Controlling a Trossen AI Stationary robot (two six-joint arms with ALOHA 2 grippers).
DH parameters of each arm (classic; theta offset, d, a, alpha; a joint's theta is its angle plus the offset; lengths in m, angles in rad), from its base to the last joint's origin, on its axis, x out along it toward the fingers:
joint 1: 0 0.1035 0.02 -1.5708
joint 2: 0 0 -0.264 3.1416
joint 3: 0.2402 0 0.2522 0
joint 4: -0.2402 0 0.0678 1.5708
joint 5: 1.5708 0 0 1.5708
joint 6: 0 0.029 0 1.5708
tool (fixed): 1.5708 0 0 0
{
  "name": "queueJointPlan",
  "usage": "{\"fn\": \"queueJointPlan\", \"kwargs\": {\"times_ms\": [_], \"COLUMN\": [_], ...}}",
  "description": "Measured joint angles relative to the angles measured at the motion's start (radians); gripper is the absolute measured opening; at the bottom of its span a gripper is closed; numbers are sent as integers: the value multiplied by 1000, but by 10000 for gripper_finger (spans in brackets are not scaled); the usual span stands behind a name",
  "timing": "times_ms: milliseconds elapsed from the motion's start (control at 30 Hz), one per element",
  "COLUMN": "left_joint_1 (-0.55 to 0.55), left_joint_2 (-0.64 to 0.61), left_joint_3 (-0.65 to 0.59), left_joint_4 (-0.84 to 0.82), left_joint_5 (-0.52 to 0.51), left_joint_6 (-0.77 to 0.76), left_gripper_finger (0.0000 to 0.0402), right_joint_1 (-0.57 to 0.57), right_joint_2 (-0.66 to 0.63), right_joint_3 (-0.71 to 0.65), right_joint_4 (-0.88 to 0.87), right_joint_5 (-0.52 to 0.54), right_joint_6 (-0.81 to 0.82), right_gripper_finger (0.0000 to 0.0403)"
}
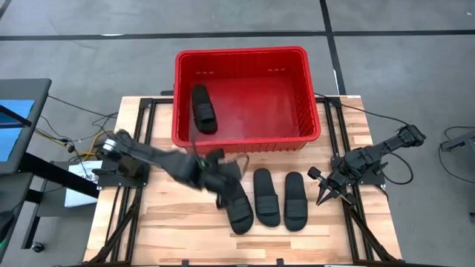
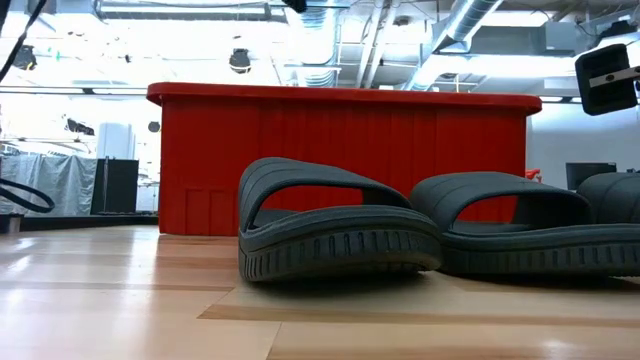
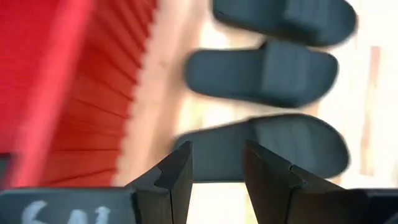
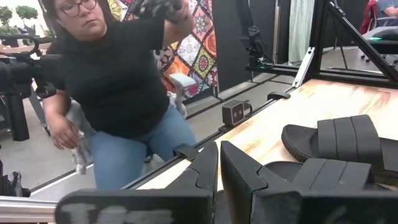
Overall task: Pick and place slides into bin
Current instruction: Put the black slipper into the red container
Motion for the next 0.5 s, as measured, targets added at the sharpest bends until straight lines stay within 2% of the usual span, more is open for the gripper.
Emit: {"fn": "queueJointPlan", "kwargs": {"times_ms": [267, 500], "left_joint_1": [-141, -219], "left_joint_2": [181, 300], "left_joint_3": [0, 0], "left_joint_4": [126, 264], "left_joint_5": [57, 86], "left_joint_6": [-133, -213], "left_gripper_finger": [126, 126], "right_joint_1": [0, 0], "right_joint_2": [0, 0], "right_joint_3": [0, 0], "right_joint_4": [0, 0], "right_joint_5": [0, 0], "right_joint_6": [0, 0], "right_gripper_finger": [11, 11]}}
